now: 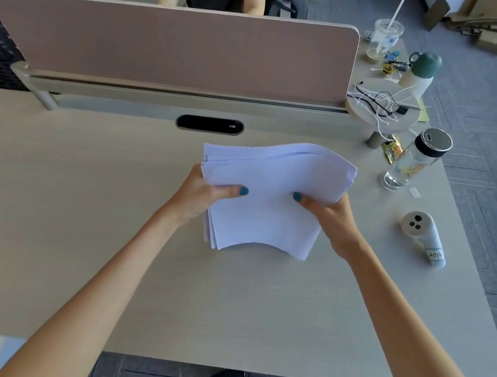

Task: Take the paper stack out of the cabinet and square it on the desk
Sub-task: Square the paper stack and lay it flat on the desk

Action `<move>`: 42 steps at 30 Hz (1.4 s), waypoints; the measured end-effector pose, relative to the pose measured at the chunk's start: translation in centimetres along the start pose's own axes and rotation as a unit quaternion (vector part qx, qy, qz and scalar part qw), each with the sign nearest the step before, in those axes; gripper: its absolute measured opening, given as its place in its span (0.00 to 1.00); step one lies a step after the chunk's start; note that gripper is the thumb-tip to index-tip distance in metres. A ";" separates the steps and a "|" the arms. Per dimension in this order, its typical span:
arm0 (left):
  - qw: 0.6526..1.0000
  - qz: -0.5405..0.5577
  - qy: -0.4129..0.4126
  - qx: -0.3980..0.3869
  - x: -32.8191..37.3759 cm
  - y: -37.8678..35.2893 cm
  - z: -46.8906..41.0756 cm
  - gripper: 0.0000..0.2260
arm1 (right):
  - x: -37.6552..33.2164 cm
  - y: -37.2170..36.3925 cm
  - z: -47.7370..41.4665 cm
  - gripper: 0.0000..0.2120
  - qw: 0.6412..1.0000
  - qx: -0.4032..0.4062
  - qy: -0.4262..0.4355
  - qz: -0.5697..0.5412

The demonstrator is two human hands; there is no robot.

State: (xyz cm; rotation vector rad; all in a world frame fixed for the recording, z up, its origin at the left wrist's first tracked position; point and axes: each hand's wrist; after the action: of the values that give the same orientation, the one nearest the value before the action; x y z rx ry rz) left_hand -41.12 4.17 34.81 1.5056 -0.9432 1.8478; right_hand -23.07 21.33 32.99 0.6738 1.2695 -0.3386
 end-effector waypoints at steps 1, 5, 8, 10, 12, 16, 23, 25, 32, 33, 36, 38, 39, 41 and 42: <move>1.000 0.020 -0.011 0.008 0.0 -0.1 0.0 0.17 | 0.0 -0.1 0.0 0.11 1.000 0.010 -0.001 -0.006; 0.997 0.069 -0.006 0.017 -0.5 1.0 0.1 0.32 | 0.5 0.1 0.1 0.12 1.000 -0.010 -0.028 0.008; 0.997 0.064 0.009 0.029 -0.1 2.4 0.1 0.35 | 0.8 1.0 -0.3 0.16 0.998 -0.047 -0.029 0.020; 0.999 0.038 0.022 0.007 0.4 2.5 0.1 0.33 | 0.6 1.3 -0.4 0.19 0.997 -0.080 -0.016 0.013; 0.999 0.010 0.036 -0.030 0.6 1.9 0.2 0.29 | 0.4 1.3 -0.5 0.21 0.995 -0.099 -0.008 0.008; 0.999 0.016 0.002 0.032 0.7 1.1 0.3 0.26 | 0.4 1.5 -0.5 0.22 0.995 -0.103 0.000 0.011; 0.987 0.085 -0.065 0.120 1.1 -1.5 1.4 0.23 | -0.2 1.5 -0.5 0.22 0.995 -0.103 0.011 0.003; 0.983 0.093 -0.063 0.146 1.4 -2.2 1.4 0.20 | -0.2 1.4 -0.4 0.21 0.995 -0.098 0.011 0.001; 0.986 0.126 -0.050 0.101 1.2 -1.1 1.0 0.17 | 0.4 1.4 -0.3 0.17 0.996 -0.092 -0.003 -0.003; 0.990 0.119 -0.043 0.060 1.0 -0.4 0.9 0.21 | 0.4 1.4 -0.3 0.17 0.996 -0.090 -0.002 -0.005; 0.998 0.060 0.007 -0.020 0.7 1.4 0.5 0.33 | 0.4 1.5 -0.6 0.18 0.996 -0.091 -0.001 -0.005; 0.998 0.019 0.037 -0.038 0.3 1.9 0.3 0.32 | 0.2 1.5 -0.7 0.18 0.994 -0.109 -0.004 0.008; 0.997 0.003 0.054 -0.054 0.2 1.8 0.2 0.32 | 0.1 1.6 -0.8 0.17 0.992 -0.123 -0.009 0.019; 0.992 -0.014 0.086 -0.089 0.0 1.5 0.0 0.29 | 0.0 2.0 -1.0 0.16 0.985 -0.165 -0.024 0.031; 0.991 -0.012 0.097 -0.095 -0.1 1.4 -0.2 0.26 | -0.2 2.3 -1.2 0.18 0.981 -0.187 -0.032 0.032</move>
State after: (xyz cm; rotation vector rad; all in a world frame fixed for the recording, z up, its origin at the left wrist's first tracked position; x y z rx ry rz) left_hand -42.35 3.55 34.45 1.1955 -0.9721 1.7953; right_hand -22.65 23.86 33.61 0.3779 1.2052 -0.0625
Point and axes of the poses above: each hand's wrist, its own z-axis away from the middle knuckle, its own y-axis out of the back of the hand, x = y × z, and after that the axes turned 15 degrees about z, right-handed
